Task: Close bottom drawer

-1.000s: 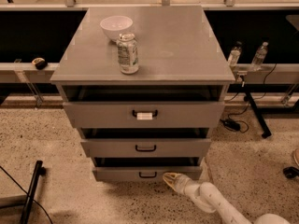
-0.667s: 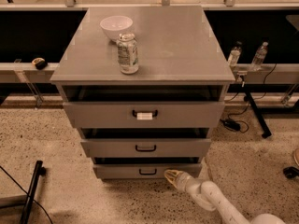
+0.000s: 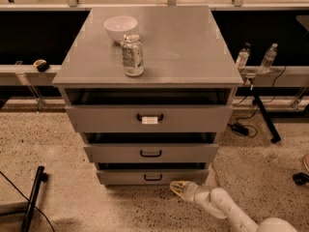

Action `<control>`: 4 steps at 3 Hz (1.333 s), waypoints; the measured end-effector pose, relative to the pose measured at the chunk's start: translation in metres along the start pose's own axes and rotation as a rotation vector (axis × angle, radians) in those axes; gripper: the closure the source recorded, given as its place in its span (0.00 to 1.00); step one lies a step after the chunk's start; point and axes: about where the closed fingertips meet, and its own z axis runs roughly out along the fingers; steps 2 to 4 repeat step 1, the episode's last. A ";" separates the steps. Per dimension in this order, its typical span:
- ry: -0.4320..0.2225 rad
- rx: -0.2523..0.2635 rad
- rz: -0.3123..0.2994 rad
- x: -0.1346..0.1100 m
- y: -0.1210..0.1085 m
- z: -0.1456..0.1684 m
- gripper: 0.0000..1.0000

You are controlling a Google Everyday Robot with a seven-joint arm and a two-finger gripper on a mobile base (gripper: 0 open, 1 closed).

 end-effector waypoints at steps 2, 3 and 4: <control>-0.025 -0.144 0.008 -0.004 0.044 -0.023 1.00; -0.025 -0.144 0.008 -0.004 0.044 -0.023 1.00; -0.025 -0.144 0.008 -0.004 0.044 -0.023 1.00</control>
Offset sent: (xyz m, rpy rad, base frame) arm 0.0000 0.0000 0.0000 0.0000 0.0000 0.0000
